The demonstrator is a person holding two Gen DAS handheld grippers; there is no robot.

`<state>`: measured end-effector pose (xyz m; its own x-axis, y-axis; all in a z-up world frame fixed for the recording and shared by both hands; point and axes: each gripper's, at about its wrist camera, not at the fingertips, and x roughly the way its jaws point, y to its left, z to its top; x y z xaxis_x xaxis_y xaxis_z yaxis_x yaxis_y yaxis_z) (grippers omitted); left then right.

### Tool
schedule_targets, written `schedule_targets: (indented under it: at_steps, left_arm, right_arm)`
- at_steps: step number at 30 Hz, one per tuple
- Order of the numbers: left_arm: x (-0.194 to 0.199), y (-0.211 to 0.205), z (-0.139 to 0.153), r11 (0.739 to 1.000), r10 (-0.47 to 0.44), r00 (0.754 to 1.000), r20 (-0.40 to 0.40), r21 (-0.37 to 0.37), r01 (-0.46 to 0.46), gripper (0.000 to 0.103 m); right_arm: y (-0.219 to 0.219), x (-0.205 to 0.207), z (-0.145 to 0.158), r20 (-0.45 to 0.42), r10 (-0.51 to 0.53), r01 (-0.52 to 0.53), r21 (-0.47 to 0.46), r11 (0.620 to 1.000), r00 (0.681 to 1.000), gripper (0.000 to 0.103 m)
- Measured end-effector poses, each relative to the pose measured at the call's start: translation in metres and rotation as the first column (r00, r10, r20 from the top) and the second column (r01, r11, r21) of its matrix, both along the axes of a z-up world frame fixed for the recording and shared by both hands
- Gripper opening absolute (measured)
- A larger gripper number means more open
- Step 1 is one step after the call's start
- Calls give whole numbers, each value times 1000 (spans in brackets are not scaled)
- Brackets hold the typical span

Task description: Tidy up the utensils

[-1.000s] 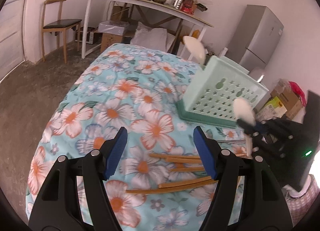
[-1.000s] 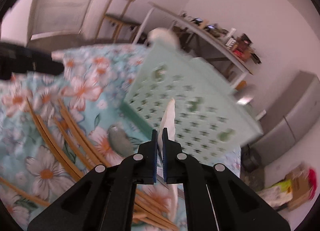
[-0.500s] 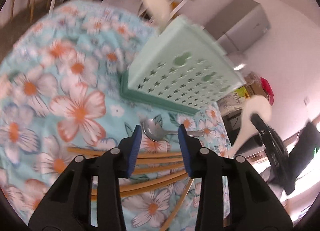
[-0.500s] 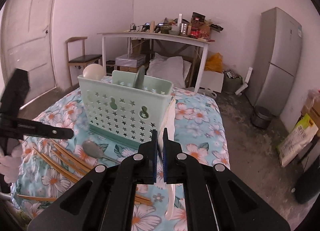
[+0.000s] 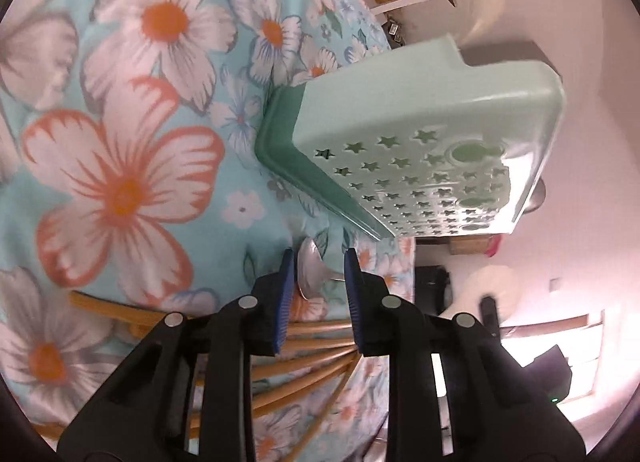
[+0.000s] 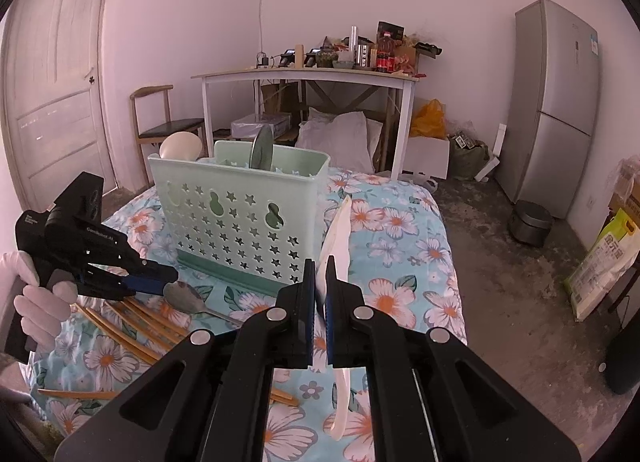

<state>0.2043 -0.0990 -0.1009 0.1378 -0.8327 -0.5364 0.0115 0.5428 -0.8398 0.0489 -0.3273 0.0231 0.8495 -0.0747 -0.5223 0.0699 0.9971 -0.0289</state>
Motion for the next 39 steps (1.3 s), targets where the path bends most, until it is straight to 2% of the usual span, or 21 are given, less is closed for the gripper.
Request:
schedule_targets:
  at_steps: [1, 2, 6, 14, 18, 20, 22, 23, 24, 25, 28, 30, 36, 39]
  left_arm:
    - [0, -4, -2, 1000, -12, 1000, -3, 11, 12, 21]
    - [-2, -7, -3, 999, -24, 1000, -1, 29, 24, 14]
    - [-8, -24, -3, 989, -62, 998, 33, 139, 57, 6]
    - [-10, -34, 4, 988, -26, 996, 91, 152, 12, 3]
    - [-20, -37, 26, 982, -30, 977, 209, 189, -10, 2]
    - [-30, -40, 45, 976, -42, 955, 294, 217, -24, 2]
    - [-41, -42, 65, 966, -56, 922, 384, 255, -47, 1]
    - [-51, -42, 80, 957, -69, 891, 449, 281, -67, 1]
    - [-57, -42, 89, 950, -78, 870, 486, 300, -82, 1]
    - [-67, -42, 103, 937, -94, 833, 546, 330, -111, 1]
    - [-89, -40, 130, 916, -119, 749, 651, 363, -171, 1]
    - [-101, -27, 147, 906, -120, 708, 695, 369, -209, 1]
    - [-129, 6, 195, 905, -75, 615, 785, 312, -288, 1]
    - [-140, 23, 227, 905, -34, 551, 834, 259, -337, 1]
  right_arm:
    - [-1, 1, -1, -1, 0, 0, 3, 1000, 1000, 4]
    - [-1, 0, -1, -2, 0, 0, 5, 1000, 1000, 4]
    - [-3, 2, -3, -4, -3, 3, 10, 1000, 1000, 4]
    - [-10, 2, -5, -4, -12, 12, 36, 999, 1000, 4]
    - [-15, 0, -3, 4, -24, 24, 53, 998, 1000, 4]
    - [-16, -2, -1, 11, -31, 30, 50, 998, 999, 4]
    - [-16, -3, 2, 23, -37, 36, 46, 998, 999, 4]
    - [-17, -5, 4, 33, -42, 40, 46, 998, 999, 4]
    - [-17, -6, 6, 44, -45, 43, 47, 998, 998, 4]
    - [-18, -6, 8, 54, -47, 44, 45, 998, 997, 4]
    - [-18, -7, 14, 73, -45, 43, 40, 998, 996, 4]
    - [-17, -8, 19, 89, -43, 40, 36, 999, 995, 4]
    - [-15, -11, 28, 114, -37, 34, 23, 999, 993, 4]
    - [-12, -14, 34, 129, -33, 31, 13, 999, 991, 4]
